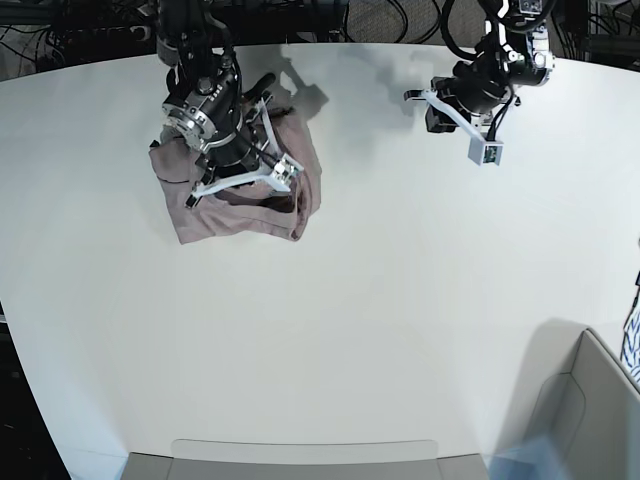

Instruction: Fold the T-shirt properly

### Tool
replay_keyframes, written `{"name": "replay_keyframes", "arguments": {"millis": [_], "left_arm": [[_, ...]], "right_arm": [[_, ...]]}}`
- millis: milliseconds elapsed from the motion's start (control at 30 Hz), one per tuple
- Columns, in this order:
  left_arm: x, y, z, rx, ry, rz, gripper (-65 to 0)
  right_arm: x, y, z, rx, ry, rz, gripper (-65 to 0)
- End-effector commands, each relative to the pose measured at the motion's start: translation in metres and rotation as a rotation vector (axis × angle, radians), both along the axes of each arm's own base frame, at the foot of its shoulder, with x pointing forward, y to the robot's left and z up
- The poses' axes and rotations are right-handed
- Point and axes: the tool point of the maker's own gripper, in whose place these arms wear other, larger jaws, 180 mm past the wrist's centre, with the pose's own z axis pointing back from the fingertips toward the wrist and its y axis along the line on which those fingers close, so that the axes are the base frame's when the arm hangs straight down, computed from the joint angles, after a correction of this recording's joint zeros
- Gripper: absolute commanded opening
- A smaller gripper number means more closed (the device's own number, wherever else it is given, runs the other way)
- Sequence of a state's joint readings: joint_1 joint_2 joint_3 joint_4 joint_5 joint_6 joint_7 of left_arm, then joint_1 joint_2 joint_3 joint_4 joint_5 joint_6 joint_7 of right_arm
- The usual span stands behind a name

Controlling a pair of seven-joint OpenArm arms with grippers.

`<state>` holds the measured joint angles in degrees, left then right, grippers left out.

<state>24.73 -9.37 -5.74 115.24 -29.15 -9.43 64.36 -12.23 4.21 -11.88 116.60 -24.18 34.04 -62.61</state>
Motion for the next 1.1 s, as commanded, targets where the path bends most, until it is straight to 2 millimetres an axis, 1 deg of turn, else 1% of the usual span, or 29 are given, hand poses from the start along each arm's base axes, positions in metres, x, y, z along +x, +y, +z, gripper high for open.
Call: {"name": "replay_keyframes", "arguments": {"millis": [0,67,133,200,267,300,333,400,467,500,533,600,667,700,733,800,833,900,1000,1067], "left_arm": [[0.005,-0.001,0.007,-0.007,-0.031,-0.002,-56.7],[0.005,-0.002,0.007,-0.008,-0.031,-0.001,-56.7],[0.005,-0.002,0.006,-0.009,-0.031,0.000,-56.7],[0.005,-0.002,0.006,-0.009,-0.031,0.000,-56.7],[0.005,-0.002,0.006,-0.009,-0.031,0.000,-56.7],[0.004,-0.002,0.006,-0.009,-0.029,0.000,-56.7],[0.004,-0.002,0.006,-0.009,-0.029,0.000,-56.7],[0.003,-0.003,0.006,-0.010,-0.028,-0.002,-56.7],[0.004,-0.004,0.007,-0.015,-0.031,-0.003,-56.7],[0.004,-0.010,0.007,-0.032,-0.032,-0.015,-56.7],[0.003,-0.018,0.009,-0.057,-0.034,-0.031,-56.7],[0.003,-0.037,0.014,-0.135,-0.038,-0.058,-56.7],[0.002,-0.055,0.019,-0.207,-0.040,-0.085,-56.7],[0.001,-0.068,0.023,-0.254,-0.044,-0.107,-56.7],[0.003,-0.079,0.029,-0.294,-0.058,-0.123,-56.7],[0.012,-0.102,0.044,-0.372,-0.111,-0.162,-56.7],[0.014,-0.114,0.049,-0.401,-0.123,-0.188,-56.7],[0.008,-0.142,0.057,-0.441,-0.125,-0.284,-56.7],[0.008,-0.157,0.064,-0.416,-0.151,-0.418,-56.8],[0.008,-0.168,0.068,-0.417,-0.163,-0.475,-58.0]], "right_arm": [[0.003,0.008,0.005,0.022,-0.017,0.019,-63.8],[-0.008,0.033,-0.009,0.068,0.045,0.087,-63.4],[-0.012,0.053,-0.023,0.094,0.100,0.147,-63.5],[-0.013,0.078,-0.023,0.136,0.118,0.205,-63.5],[-0.007,0.100,-0.008,0.200,0.091,0.248,-63.7],[-0.002,0.110,0.006,0.244,0.063,0.255,-63.7],[0.003,0.117,0.017,0.277,0.040,0.253,-63.7],[0.016,0.116,0.033,0.309,-0.006,0.231,-63.7],[0.031,0.103,0.042,0.313,-0.043,0.184,-63.7],[0.039,0.093,0.044,0.309,-0.057,0.154,-63.7],[0.047,0.078,0.045,0.298,-0.070,0.114,-63.7],[0.061,0.037,0.048,0.264,-0.104,0.019,-63.7],[0.068,0.008,0.054,0.265,-0.129,-0.050,-63.7],[0.070,-0.013,0.057,0.265,-0.141,-0.095,-63.7],[0.071,-0.029,0.058,0.269,-0.145,-0.123,-63.7],[0.068,-0.060,0.055,0.276,-0.131,-0.174,-63.7],[0.065,-0.073,0.050,0.278,-0.111,-0.192,-63.7],[0.057,-0.099,0.035,0.272,-0.054,-0.228,-63.7],[0.049,-0.120,0.016,0.266,0.013,-0.268,-63.7],[0.047,-0.131,0.009,0.249,0.036,-0.284,-63.7]]}}
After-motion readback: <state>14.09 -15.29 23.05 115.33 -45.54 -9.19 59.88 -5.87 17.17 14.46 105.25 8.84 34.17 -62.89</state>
